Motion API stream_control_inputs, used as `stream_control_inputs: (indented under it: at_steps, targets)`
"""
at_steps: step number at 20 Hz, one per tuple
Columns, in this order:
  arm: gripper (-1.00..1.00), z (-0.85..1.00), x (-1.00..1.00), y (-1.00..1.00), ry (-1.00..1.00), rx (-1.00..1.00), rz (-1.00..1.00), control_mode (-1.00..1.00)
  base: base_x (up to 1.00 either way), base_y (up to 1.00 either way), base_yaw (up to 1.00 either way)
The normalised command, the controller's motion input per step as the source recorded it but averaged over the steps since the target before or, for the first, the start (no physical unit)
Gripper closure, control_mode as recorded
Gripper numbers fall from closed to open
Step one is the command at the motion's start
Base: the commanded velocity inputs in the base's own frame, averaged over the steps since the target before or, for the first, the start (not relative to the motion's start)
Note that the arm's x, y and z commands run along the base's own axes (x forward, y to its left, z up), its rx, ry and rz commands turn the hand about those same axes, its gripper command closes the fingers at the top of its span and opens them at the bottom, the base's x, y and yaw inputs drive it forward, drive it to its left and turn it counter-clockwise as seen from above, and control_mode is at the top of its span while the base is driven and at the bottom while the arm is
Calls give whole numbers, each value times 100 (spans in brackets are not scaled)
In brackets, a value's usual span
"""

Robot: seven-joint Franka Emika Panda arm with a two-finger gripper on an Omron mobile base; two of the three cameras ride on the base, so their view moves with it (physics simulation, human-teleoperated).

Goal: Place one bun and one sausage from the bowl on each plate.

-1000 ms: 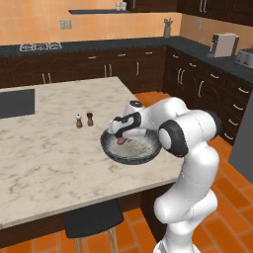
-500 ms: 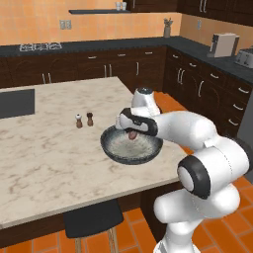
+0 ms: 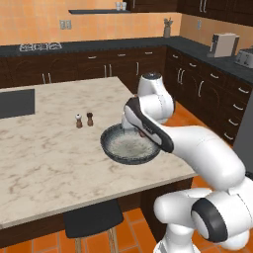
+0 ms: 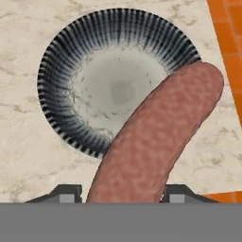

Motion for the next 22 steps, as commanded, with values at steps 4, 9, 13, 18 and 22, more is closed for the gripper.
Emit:
stream_control_inputs:
  at_steps: [4,9,13,18,22]
  targets:
    - [100,13,-80,-66,6,10,14,-100,0,0,0]
    - [100,39,-77,-63,3,7,9,-100,0,0,0]
    - [100,11,-90,-5,0,0,9,-100,0,0,0]
    - [100,0,-30,0,-1,0,0,100,-9,0,0]
    - [100,0,0,0,0,0,0,100,-66,46,0]
